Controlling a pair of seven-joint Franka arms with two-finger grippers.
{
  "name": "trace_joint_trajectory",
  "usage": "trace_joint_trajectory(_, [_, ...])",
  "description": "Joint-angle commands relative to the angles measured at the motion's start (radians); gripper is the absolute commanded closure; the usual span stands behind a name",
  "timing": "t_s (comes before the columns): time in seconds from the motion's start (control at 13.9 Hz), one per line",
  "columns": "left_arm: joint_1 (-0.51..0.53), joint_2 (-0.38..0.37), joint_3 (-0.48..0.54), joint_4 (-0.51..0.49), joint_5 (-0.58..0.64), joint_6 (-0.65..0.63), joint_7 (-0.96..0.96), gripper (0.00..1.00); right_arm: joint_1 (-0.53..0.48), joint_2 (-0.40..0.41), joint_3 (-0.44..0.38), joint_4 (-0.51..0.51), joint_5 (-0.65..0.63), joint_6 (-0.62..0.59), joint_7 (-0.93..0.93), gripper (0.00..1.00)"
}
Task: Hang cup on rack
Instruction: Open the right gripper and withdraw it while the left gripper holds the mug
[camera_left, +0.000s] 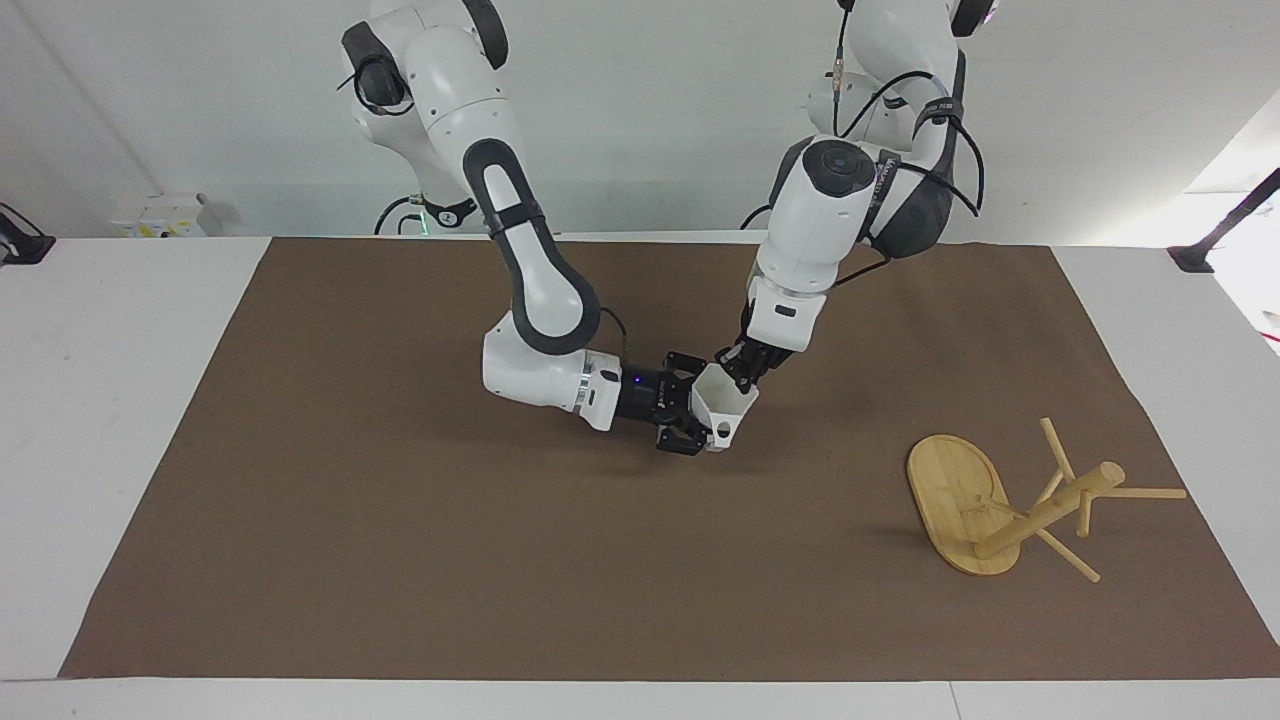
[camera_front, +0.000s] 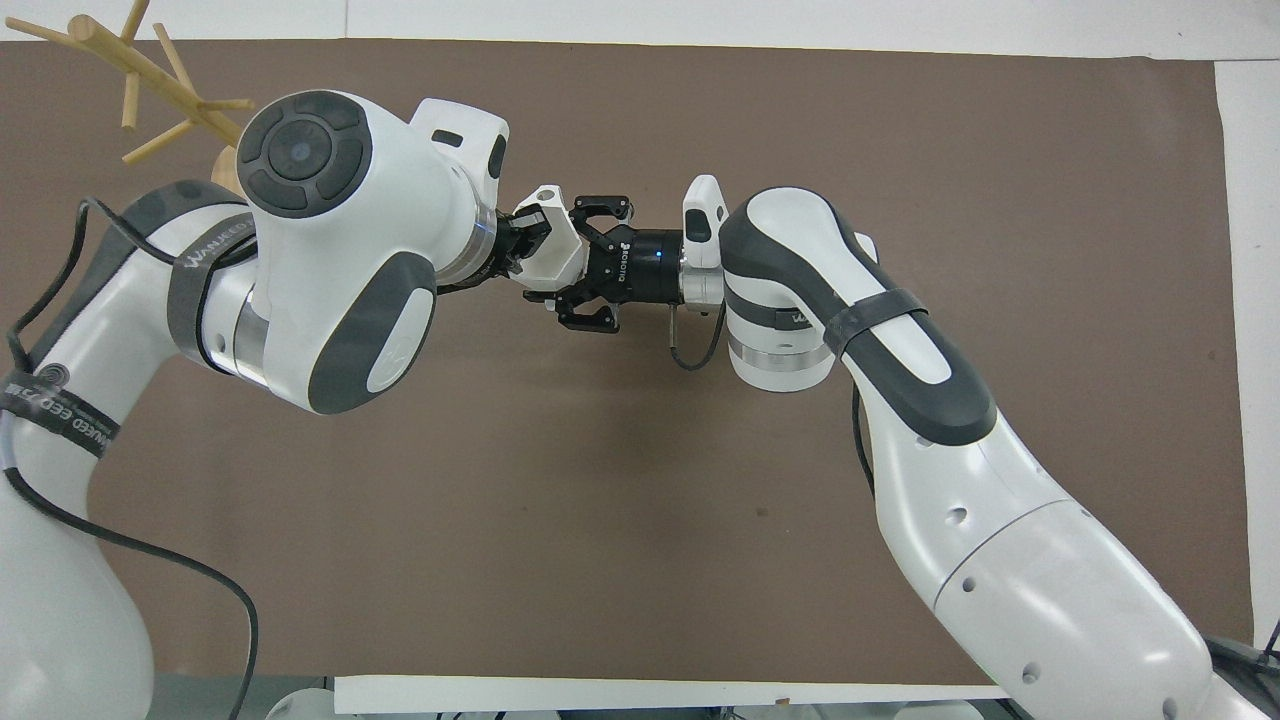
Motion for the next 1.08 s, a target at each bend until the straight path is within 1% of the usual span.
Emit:
trace_joint_trajectory(0.0, [-0.015,0.000,0.016,-0.004,-0.007,0.029,-0.005,1.00,-0.061,-0.016,0.004,-0.017,0.020,-0.036,0.001,0.00])
trace_joint_trajectory(0.14, [-0.010,0.000,0.019,-0.007,-0.002,0.035,-0.029,1.00,-0.124,-0.025,0.001,-0.020,0.005,-0.122,0.004,0.00])
trace_joint_trajectory(0.22, [-0.015,-0.011,0.022,-0.037,0.011,0.041,-0.072,1.00,-0.161,-0.027,0.001,-0.021,-0.026,-0.160,0.004,0.00])
trace_joint_trajectory(0.29, [-0.013,-0.024,0.022,-0.080,0.046,0.096,-0.101,1.00,-0.204,-0.027,-0.001,-0.021,-0.079,-0.201,0.005,0.00])
trace_joint_trajectory(0.36, [-0.013,-0.047,0.022,-0.135,0.071,0.183,-0.142,1.00,-0.257,-0.029,-0.001,-0.018,-0.154,-0.249,0.008,0.00])
trace_joint_trajectory(0.51, [-0.001,-0.093,0.025,-0.249,0.108,0.333,-0.176,1.00,-0.383,-0.032,-0.004,-0.002,-0.344,-0.356,0.039,0.00])
trace_joint_trajectory(0.58, [0.014,-0.121,0.029,-0.309,0.108,0.421,-0.178,1.00,-0.440,-0.051,-0.004,0.009,-0.468,-0.372,0.104,0.00])
trace_joint_trajectory(0.65, [0.037,-0.155,0.029,-0.376,0.108,0.513,-0.179,1.00,-0.475,-0.070,-0.004,0.012,-0.583,-0.375,0.167,0.00])
trace_joint_trajectory(0.87, [0.045,-0.265,0.029,-0.655,0.108,0.885,-0.179,1.00,-0.546,-0.130,-0.004,0.037,-0.882,-0.384,0.316,0.00])
trace_joint_trajectory(1.01, [0.063,-0.310,0.029,-0.827,0.108,1.132,-0.175,1.00,-0.569,-0.205,-0.007,0.037,-1.047,-0.375,0.536,0.00])
